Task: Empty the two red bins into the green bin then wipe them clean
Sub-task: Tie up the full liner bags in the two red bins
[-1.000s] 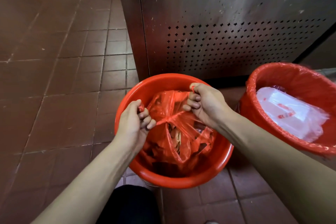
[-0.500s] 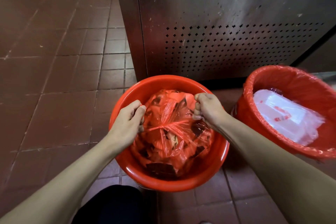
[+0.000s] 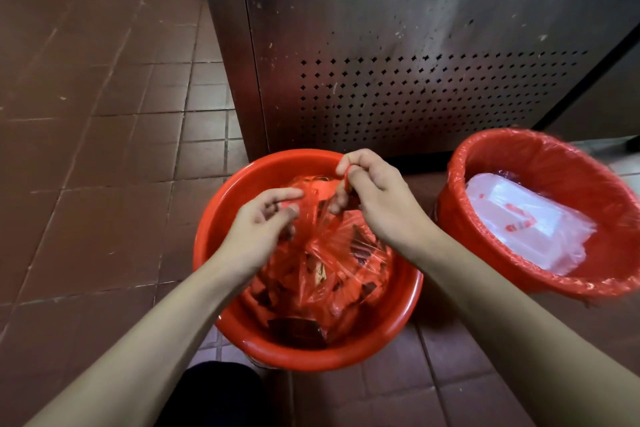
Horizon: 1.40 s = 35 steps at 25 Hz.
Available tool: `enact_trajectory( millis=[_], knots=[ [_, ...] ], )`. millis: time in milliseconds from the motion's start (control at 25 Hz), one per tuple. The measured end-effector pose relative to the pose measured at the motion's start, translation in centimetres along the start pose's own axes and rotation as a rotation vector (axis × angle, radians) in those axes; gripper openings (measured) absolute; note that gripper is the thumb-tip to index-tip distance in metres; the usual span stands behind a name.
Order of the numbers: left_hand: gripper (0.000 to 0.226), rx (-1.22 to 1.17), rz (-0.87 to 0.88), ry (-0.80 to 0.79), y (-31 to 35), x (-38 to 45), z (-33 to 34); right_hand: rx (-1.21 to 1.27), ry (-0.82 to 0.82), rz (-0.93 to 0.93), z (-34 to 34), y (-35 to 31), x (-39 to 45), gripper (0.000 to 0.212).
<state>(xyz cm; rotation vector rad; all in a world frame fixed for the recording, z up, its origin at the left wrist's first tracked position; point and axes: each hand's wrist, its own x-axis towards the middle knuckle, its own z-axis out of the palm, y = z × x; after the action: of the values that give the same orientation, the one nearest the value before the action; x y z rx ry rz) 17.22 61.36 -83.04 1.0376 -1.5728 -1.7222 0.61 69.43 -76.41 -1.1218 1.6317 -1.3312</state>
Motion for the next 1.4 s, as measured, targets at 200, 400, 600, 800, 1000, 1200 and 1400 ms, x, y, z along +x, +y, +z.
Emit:
enact_trajectory(
  millis=[200, 400, 600, 800, 1000, 1200, 1400],
  knots=[
    [0.034, 0.390, 0.230, -0.251, 0.2, -1.3, 2.6, -0.139, -0.129, -0.120, 1.9, -1.6, -0.8, 0.020],
    [0.037, 0.430, 0.189, -0.096, -0.7, -1.2, 2.2, -0.141, -0.104, 0.034, 1.6, -0.4, -0.3, 0.028],
    [0.037, 0.344, 0.182, -0.069, -0.7, -1.1, 1.6, -0.527, -0.239, -0.003, 1.0, 1.8, -0.9, 0.030],
    [0.035, 0.155, 0.124, 0.021, -0.7, -1.3, 1.9, -0.671, -0.047, 0.031, 1.0, 2.3, -0.5, 0.016],
    [0.030, 0.207, 0.111, 0.146, -1.4, -0.8, 1.5, -0.689, -0.060, 0.088, 0.2, 1.5, -0.7, 0.016],
    [0.023, 0.185, 0.017, 0.119, -2.3, -0.1, 1.4, -0.819, -0.157, 0.099, 0.6, 1.6, -0.9, 0.010],
    [0.013, 0.211, 0.006, 0.086, -1.4, -0.5, 0.8, -0.598, -0.205, -0.005, 2.4, 2.7, -1.5, 0.020]
  ],
)
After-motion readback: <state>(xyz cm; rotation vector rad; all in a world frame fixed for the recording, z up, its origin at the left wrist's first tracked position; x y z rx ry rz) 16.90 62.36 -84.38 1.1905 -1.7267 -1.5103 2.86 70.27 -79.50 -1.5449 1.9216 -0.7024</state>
